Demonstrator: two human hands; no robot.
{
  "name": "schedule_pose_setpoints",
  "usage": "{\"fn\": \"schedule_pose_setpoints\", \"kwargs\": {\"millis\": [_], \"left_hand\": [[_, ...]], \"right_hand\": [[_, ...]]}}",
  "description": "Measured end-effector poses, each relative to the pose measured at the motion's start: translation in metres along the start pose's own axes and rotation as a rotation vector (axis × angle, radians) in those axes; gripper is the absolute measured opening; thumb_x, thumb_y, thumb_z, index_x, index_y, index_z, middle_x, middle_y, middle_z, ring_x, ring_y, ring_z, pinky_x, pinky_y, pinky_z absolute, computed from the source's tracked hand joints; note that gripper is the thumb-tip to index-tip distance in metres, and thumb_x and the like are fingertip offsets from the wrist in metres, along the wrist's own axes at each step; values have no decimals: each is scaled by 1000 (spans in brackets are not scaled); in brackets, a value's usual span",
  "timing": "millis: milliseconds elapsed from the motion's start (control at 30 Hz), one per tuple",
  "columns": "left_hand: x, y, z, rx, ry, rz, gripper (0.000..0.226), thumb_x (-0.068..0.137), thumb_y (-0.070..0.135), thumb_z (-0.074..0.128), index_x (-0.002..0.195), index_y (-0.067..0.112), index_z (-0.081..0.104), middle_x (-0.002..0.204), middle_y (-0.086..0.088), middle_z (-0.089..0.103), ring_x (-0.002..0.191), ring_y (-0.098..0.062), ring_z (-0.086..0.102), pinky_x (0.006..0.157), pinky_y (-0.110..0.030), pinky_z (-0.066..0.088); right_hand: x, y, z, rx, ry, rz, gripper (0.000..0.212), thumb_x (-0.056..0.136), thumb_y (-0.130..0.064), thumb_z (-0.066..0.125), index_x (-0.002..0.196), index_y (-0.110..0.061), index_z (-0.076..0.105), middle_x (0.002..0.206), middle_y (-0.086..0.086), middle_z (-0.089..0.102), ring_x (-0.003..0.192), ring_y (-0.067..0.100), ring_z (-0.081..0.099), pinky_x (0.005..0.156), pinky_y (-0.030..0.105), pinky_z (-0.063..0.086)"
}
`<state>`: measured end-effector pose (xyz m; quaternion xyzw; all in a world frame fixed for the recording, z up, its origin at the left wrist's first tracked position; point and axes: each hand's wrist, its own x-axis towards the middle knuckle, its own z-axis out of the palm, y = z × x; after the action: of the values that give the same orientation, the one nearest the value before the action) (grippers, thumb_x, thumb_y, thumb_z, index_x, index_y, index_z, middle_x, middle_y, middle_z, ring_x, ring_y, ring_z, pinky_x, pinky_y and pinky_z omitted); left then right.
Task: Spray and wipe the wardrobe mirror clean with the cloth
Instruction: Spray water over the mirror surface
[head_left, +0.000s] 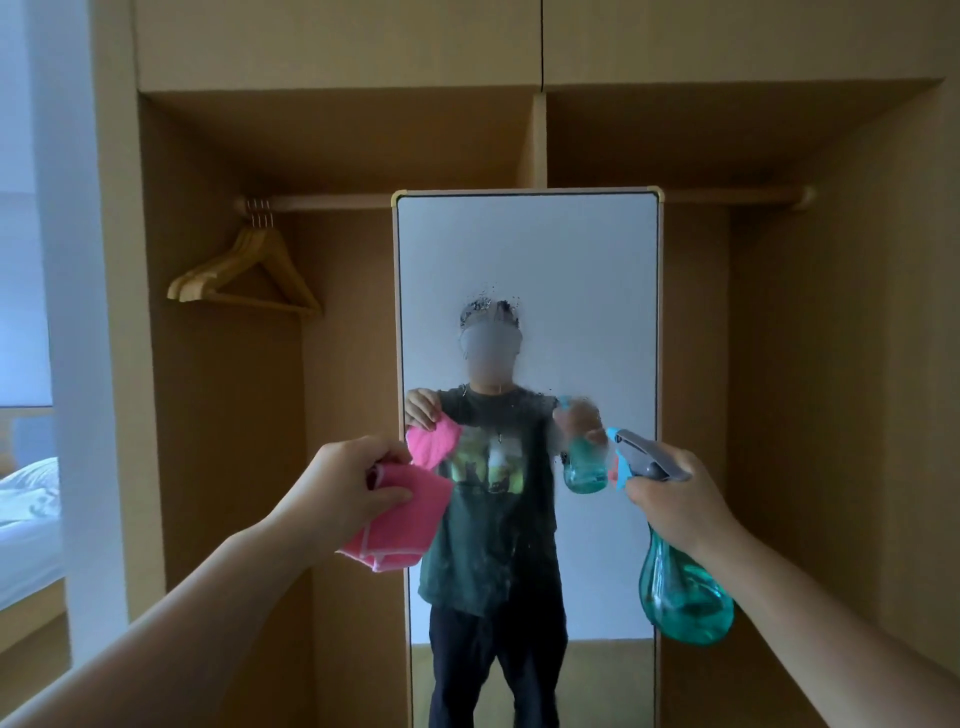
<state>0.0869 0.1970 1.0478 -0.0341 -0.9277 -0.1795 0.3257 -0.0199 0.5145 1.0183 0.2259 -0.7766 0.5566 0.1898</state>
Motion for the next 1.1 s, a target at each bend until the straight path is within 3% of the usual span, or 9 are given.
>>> {"fn": "schedule_pose_setpoints", "kwargs": {"millis": [200,367,467,633,800,867,933,1000,1100], "left_hand": [[-5,-7,-2,-34,-5,-17,28,78,21,76,95,39,63,85,26,61,78,8,55,57,-7,39],[-11,-14,-7,-65,8,-28,31,75,17,77,90,41,62,83,25,61,77,8,56,59,-8,39],[-14,-20,-10,-57,6,-55,30,77,17,76,94,38,62,85,25,60,79,7,56,58,-9,40],[-18,-32,-16,-69,4,-77,29,78,17,75,98,33,64,90,21,62,82,2,58,63,-9,43],[-21,-37,-18,-70,-7,-89,28,80,17,73,101,33,63,94,19,62,85,-1,58,65,-13,46],[-22,-38,-19,-72,-10,-91,29,80,17,73,101,33,63,94,19,62,86,0,58,65,-12,46],[-23,-39,-19,-81,-15,-97,29,80,17,73,101,34,62,95,19,61,86,0,58,64,-12,46],[-24,-40,-17,-83,-16,-107,29,80,17,73,101,34,62,94,19,62,86,0,58,64,-13,46],[-28,-44,-13,-88,-15,-115,29,79,17,74,100,34,63,92,20,62,83,1,58,62,-11,46]], "right_hand": [[0,-7,15,21,-18,-32,40,86,4,52,69,-32,54,58,-2,39,53,13,35,44,19,33],[0,-14,32,12,-78,-27,40,89,2,50,99,-34,62,71,10,44,59,18,40,49,25,36],[-1,-19,41,38,-71,-35,39,86,6,48,93,-27,68,67,3,52,47,3,42,44,18,35],[2,-23,56,73,-98,-19,35,85,7,48,91,-22,68,53,-10,52,39,0,40,39,14,35],[3,-23,67,60,-93,-29,11,76,-2,52,76,-2,63,51,-4,43,47,13,38,47,25,30],[2,-24,70,70,-86,-27,20,69,-12,52,78,6,57,60,6,45,56,20,40,54,28,32],[1,-23,72,71,-70,-29,5,76,-6,56,75,-6,61,62,2,48,58,16,42,54,29,35],[1,-22,72,64,-103,-41,38,82,5,53,69,-30,63,53,-12,51,49,3,42,47,21,36],[-1,-17,77,78,-149,-42,47,85,7,49,92,-36,64,50,-21,51,45,1,41,44,16,34]]}}
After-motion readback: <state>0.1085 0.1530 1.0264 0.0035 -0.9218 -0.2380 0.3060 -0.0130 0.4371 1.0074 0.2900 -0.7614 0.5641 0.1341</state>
